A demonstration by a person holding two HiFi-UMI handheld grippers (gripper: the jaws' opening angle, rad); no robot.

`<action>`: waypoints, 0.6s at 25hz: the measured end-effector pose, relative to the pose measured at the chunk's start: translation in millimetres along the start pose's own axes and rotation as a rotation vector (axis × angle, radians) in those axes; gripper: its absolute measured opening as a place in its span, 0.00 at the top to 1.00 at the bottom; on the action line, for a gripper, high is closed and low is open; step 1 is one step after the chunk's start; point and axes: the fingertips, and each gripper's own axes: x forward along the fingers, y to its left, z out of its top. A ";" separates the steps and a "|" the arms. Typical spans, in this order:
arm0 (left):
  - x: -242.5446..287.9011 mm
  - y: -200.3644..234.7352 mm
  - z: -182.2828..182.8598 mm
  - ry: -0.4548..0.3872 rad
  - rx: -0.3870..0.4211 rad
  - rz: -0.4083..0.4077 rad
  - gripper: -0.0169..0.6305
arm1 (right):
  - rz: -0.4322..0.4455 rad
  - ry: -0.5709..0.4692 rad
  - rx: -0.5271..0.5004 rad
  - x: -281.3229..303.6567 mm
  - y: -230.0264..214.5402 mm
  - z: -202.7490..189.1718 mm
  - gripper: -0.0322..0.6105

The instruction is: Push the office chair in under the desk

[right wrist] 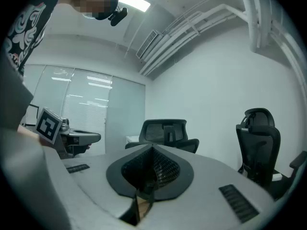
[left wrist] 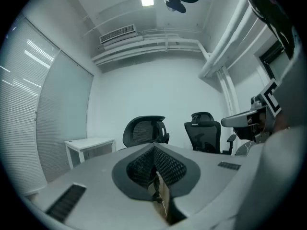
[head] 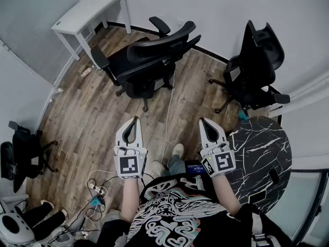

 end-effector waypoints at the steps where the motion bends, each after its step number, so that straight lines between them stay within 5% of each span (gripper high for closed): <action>1: -2.0 0.7 1.7 -0.011 -0.001 0.001 0.94 | -0.002 -0.003 0.000 -1.6 1.2 1.8 0.90; 6: -11.4 0.7 5.3 -0.020 -0.013 -0.017 0.94 | -0.019 -0.021 0.010 -10.0 3.8 8.5 0.90; 11: -16.6 8.8 1.3 0.010 -0.186 -0.077 0.95 | -0.031 -0.030 0.014 -11.7 5.5 11.3 0.90; 15: -12.4 16.1 0.6 0.025 -0.104 -0.050 0.94 | -0.036 -0.037 0.033 -5.1 4.7 11.0 0.90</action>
